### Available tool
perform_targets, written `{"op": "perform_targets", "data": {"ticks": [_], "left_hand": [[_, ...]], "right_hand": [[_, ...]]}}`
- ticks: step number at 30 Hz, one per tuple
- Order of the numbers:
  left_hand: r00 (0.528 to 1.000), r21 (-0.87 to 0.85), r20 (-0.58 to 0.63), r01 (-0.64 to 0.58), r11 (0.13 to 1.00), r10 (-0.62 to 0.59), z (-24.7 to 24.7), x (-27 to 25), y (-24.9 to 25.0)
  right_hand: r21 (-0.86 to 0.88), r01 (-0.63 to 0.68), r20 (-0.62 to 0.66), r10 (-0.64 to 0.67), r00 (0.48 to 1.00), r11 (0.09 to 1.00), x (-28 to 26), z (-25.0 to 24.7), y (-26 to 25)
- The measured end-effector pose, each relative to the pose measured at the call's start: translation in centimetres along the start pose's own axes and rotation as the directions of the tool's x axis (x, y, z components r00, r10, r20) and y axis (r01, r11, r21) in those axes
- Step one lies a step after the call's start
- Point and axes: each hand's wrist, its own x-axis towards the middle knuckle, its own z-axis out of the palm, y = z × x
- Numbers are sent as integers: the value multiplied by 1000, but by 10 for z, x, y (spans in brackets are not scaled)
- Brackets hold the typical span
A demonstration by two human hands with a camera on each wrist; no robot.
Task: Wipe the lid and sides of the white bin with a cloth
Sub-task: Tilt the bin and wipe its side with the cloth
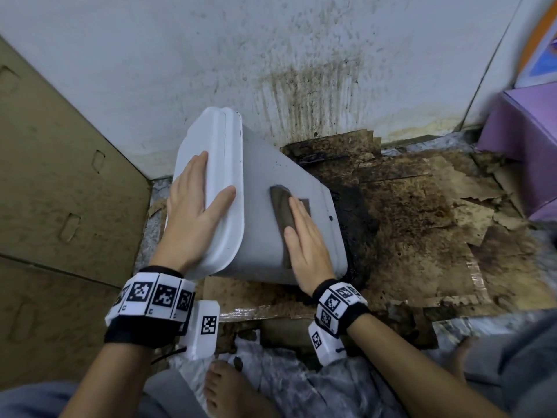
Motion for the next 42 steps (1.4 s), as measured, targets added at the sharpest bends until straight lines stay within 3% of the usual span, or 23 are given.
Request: {"op": "perform_targets", "data": {"ticks": [6,13,18,23,26,30,34,38,42], "left_hand": [[1000,-37,3,19,999,-18,-1,-1,3],[1000,-20,8,6,1000,-6,-1,-1,5],[1000,-9,11,12,1000,-12,-1,0,4],[1000,10,1,-12,1000,12,0,0,2],[1000,10,-1,-8,1000,8,-1,0,2],[1000,-14,-3,-4,1000,4,-1,-1,2],[1000,-39,0,14,999,-14,-2,-1,3],[1000,-47,-1,11,999,-11,-1,-2,5],[1000,-30,-6,1,1000,-1,1,-1,8]], "right_hand": [[95,-333,-22,336,942,938,-15,-10,54],[111,-413,-11,417,909,904,-11,-11,43],[121,-342,-6,346,938,932,-2,-1,-3],[127,-125,87,114,990,984,10,7,-59],[98,-25,114,14,993,995,10,7,-60],[-9,85,28,-85,996,996,-2,1,-25],[-2,-98,-48,97,994,995,-16,-2,24],[108,-382,-39,388,921,918,-24,-9,51],[106,-466,-52,472,880,879,-20,-8,49]]}}
